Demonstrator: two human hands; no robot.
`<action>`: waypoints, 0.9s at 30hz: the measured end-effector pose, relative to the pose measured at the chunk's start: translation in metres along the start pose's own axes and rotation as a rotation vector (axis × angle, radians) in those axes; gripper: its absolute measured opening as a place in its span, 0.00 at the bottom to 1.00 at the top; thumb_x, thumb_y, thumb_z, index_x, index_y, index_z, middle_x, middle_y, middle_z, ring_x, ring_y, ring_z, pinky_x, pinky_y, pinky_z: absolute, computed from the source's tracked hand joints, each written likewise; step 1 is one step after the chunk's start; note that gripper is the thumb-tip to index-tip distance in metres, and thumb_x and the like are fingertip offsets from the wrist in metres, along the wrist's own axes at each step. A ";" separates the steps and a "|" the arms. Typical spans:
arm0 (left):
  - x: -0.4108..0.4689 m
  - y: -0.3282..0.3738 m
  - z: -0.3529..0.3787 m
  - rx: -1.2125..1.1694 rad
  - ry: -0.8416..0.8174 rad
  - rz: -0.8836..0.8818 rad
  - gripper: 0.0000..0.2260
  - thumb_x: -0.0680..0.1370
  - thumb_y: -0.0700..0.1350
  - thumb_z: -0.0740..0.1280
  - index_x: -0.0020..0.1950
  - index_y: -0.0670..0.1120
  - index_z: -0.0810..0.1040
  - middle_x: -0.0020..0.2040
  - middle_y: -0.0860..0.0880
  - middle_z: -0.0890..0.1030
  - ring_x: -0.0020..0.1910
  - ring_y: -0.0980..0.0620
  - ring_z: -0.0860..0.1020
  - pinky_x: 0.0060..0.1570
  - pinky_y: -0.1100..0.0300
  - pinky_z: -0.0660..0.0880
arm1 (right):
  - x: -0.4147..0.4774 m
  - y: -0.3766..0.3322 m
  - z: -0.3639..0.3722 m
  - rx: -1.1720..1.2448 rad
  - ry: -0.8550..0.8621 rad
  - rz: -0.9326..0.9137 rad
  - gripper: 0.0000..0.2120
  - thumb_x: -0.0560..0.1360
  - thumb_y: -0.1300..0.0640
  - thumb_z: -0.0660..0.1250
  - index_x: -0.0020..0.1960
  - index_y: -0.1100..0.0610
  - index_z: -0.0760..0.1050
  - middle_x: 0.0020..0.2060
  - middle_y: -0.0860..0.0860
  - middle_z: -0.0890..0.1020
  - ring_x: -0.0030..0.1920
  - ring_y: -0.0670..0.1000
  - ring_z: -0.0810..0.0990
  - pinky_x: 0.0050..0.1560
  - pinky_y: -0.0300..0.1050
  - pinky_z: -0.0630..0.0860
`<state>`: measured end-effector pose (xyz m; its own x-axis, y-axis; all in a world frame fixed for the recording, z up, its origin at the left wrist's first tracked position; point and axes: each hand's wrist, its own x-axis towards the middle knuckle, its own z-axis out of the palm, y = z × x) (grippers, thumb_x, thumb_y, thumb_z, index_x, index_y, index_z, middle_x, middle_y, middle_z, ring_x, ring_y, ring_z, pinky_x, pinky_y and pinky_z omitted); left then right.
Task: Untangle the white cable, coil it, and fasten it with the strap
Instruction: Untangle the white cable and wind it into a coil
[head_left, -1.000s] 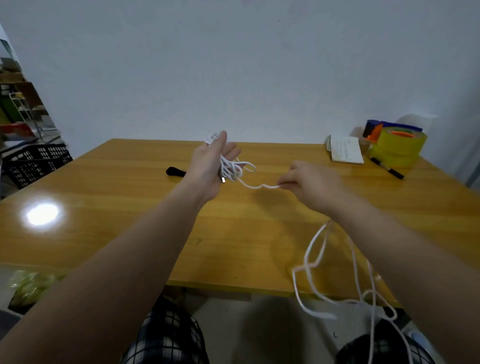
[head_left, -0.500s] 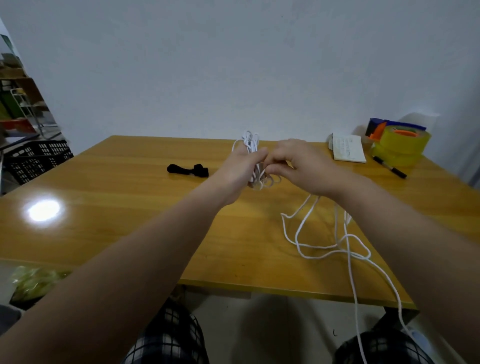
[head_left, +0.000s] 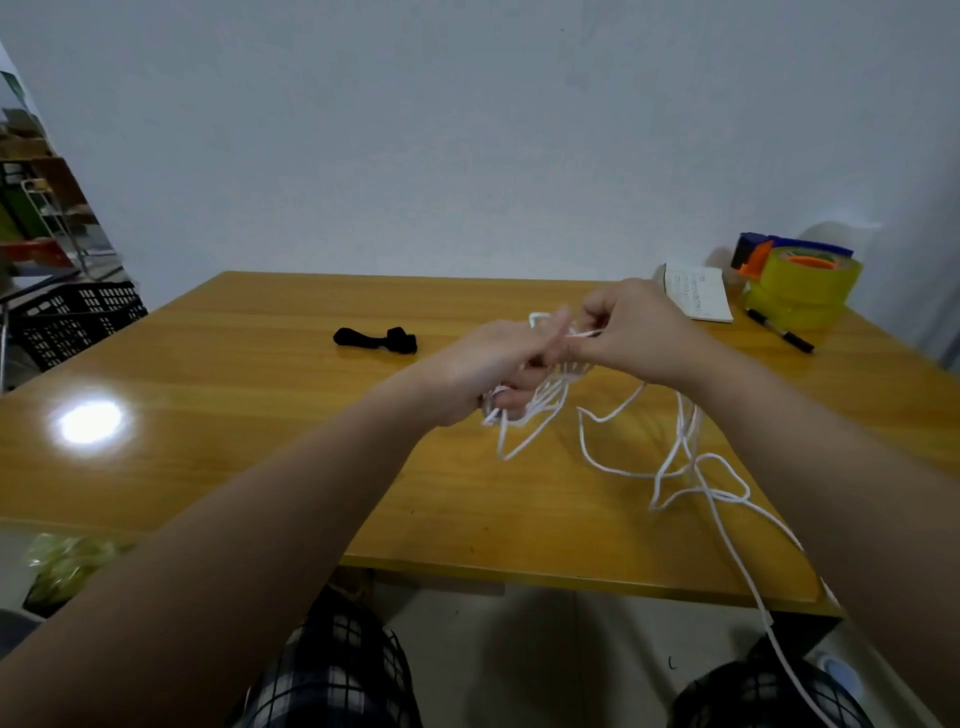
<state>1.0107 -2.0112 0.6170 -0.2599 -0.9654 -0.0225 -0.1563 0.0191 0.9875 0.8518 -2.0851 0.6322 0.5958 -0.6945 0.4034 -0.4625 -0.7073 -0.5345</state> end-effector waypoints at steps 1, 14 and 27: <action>-0.002 -0.001 -0.002 0.111 -0.016 -0.017 0.15 0.79 0.56 0.60 0.46 0.44 0.70 0.25 0.52 0.58 0.21 0.55 0.56 0.23 0.64 0.58 | -0.001 0.002 -0.001 -0.008 -0.039 0.010 0.20 0.63 0.49 0.77 0.30 0.61 0.69 0.25 0.52 0.67 0.29 0.47 0.63 0.32 0.42 0.60; -0.007 -0.018 -0.024 -0.202 0.440 -0.086 0.21 0.80 0.56 0.59 0.31 0.49 0.59 0.21 0.54 0.56 0.19 0.55 0.54 0.27 0.59 0.54 | -0.005 0.034 -0.012 0.057 0.068 0.232 0.22 0.76 0.47 0.64 0.30 0.58 0.64 0.25 0.52 0.67 0.28 0.50 0.68 0.34 0.45 0.65; 0.010 0.017 -0.003 -0.799 0.338 0.158 0.15 0.81 0.48 0.59 0.48 0.38 0.79 0.42 0.45 0.83 0.45 0.50 0.82 0.43 0.59 0.80 | -0.010 0.034 0.035 -0.672 -0.425 -0.049 0.09 0.79 0.50 0.58 0.51 0.54 0.71 0.47 0.53 0.77 0.52 0.57 0.75 0.47 0.47 0.67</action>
<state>1.0084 -2.0218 0.6345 0.0934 -0.9946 0.0461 0.6036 0.0933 0.7918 0.8533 -2.0972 0.5839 0.7625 -0.6465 0.0242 -0.6456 -0.7579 0.0937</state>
